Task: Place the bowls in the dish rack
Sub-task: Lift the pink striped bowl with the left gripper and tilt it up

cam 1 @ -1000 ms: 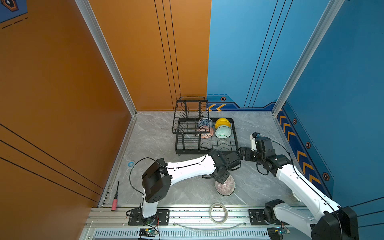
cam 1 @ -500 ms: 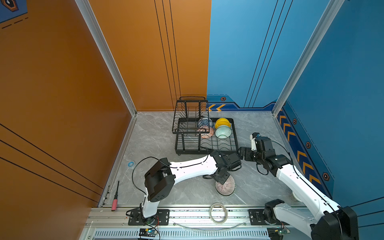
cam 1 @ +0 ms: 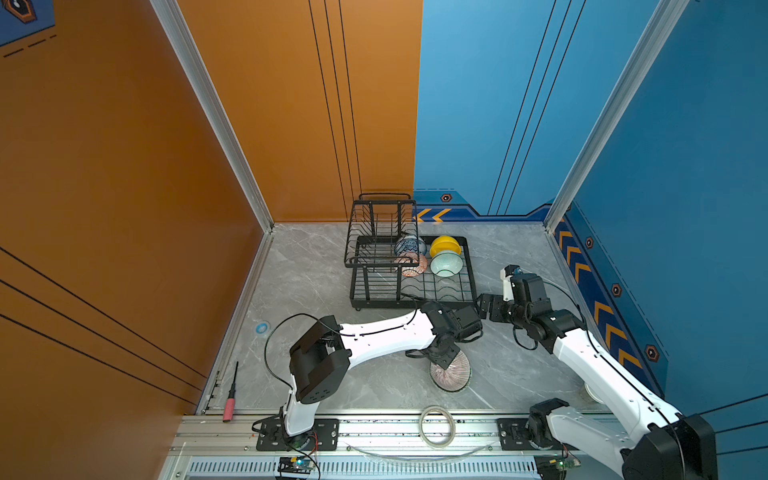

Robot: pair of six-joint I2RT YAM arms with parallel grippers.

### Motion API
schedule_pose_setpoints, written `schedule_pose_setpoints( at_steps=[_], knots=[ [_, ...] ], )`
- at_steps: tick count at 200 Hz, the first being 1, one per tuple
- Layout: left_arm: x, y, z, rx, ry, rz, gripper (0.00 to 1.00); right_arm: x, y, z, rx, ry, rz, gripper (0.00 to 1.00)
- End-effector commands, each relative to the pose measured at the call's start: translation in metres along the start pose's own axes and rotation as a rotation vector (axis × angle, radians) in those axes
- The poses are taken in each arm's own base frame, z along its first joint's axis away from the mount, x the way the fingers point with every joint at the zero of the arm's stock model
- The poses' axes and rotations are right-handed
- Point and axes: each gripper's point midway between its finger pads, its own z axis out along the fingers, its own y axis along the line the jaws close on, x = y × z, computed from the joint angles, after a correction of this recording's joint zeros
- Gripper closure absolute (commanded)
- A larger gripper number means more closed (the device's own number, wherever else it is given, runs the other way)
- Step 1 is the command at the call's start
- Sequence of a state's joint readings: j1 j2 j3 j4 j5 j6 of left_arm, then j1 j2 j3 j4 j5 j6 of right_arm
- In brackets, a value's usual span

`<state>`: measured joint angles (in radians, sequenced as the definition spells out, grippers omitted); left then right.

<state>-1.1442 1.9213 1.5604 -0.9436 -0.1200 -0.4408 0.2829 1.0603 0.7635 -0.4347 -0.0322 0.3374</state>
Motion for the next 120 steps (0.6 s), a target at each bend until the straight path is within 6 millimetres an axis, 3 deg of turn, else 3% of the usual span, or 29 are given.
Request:
schedule_pose_setpoints(
  at_steps=[1, 120],
  knots=[
    [-0.009, 0.006, -0.019, 0.001, -0.039, -0.006, 1.00, -0.002, 0.004, -0.004, -0.028, -0.012, -0.013, 0.00],
    [-0.031, 0.014, -0.066, 0.042, -0.168, -0.023, 1.00, -0.007, 0.006, -0.016, -0.044, -0.035, -0.011, 0.00]
  ],
)
